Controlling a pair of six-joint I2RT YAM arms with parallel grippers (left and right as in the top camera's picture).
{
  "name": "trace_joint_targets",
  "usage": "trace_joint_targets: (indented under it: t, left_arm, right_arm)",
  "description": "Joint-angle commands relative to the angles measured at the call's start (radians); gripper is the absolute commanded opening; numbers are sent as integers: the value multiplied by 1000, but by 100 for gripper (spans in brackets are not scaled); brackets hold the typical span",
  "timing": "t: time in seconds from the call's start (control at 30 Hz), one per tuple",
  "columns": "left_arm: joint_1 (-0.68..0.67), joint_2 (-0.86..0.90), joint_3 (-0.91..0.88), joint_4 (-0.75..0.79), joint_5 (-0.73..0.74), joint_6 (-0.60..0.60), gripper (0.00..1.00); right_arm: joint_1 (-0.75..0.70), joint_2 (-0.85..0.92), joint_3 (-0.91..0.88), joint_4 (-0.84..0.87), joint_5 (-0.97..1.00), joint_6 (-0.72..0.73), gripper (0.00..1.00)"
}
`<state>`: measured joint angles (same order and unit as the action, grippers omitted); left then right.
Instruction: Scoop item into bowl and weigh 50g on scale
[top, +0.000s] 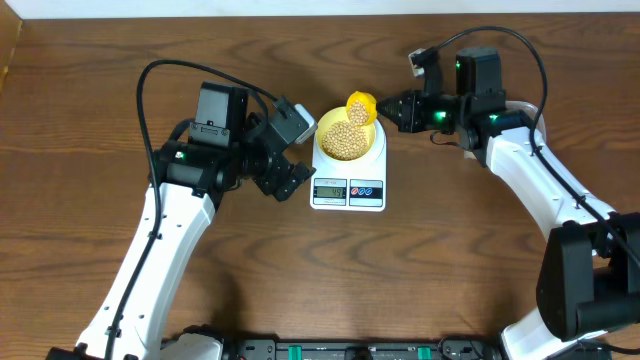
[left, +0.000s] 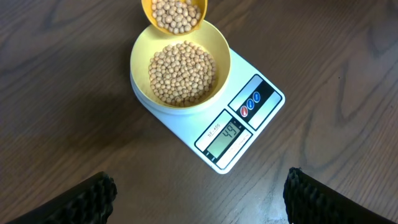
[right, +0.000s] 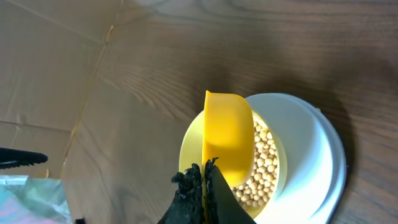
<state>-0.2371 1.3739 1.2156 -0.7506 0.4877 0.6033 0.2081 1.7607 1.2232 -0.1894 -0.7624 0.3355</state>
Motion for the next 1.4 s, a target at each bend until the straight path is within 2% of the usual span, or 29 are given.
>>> trace_joint_targets:
  t: [0.0,0.07,0.13,0.23,0.33,0.43,0.7,0.8,0.87,1.0,1.1,1.23,1.3,1.37]
  left_arm:
    - [5,-7,-17,3,-6,10,88]
    - [5,-7,-17,3,-6,10,88]
    - [5,-7,-17,3,-6,10,88]
    - [5,-7,-17,3,-6,10,88]
    - [5,-7,-17,3,-6,10,88]
    - [5,-7,-17,3,-6,10,88]
    - [5,-7,-17,3,-6,10,88]
    - [5,-7,-17,3,-6,10,88]
    - [5,-7,-17,3,-6,10,88]
    - [5,-7,-17,3,-6,10,88]
    - [5,-7,-17,3,-6,10,88]
    - [5,-7,-17,3,-6,10,88]
    - [5,-7,-17,3,-6,10,88]
    - [5,-7,-17,3,-6,10,88]
  right_arm:
    - [0,-3,6,-7,6,14,1]
    - [-2,-3,6,17,44,21,1]
    - [-2,-3,6,18,-37,34,1]
    - [3,-3,6,21,21,27,1]
    - [8,-3,6,-4,-58,42,1]
    - [14,-3,6,-18,7,17,1]
    - [8,-3,6,1,-23,48,1]
    - [19,-3,6,15,-28,-9,1]
    - [18,-3,6,17,35,25,1]
    - [21,-3,6,7,18,22,1]
    - [7,-3,6,16,32,83,1]
    - [5,-3,6,11,52,40,1]
    - [3,-3,6,24,-7,28,1]
    - [9,-3,6,29,-68,-52,1]
